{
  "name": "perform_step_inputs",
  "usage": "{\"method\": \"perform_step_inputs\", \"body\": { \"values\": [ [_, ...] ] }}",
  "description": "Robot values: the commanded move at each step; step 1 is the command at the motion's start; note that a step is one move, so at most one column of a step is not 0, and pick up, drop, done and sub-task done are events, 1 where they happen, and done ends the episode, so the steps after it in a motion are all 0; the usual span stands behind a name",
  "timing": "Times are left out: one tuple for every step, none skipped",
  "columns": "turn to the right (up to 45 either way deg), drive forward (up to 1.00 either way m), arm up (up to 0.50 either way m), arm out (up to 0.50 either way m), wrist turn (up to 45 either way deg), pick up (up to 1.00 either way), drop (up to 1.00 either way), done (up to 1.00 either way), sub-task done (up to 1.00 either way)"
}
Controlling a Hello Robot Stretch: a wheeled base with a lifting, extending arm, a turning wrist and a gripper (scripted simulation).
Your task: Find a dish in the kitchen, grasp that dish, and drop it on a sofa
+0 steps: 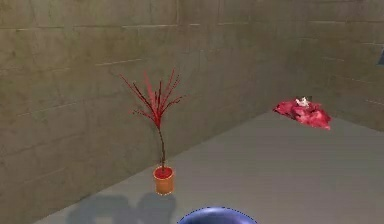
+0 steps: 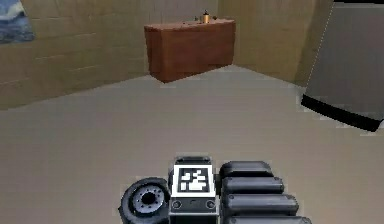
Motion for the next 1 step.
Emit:
{"method": "perform_step_inputs", "body": {
  "values": [
    [-45.0,0.0,0.0,0.0,0.0,0.0,0.0,0.0,0.0]
  ]
}}
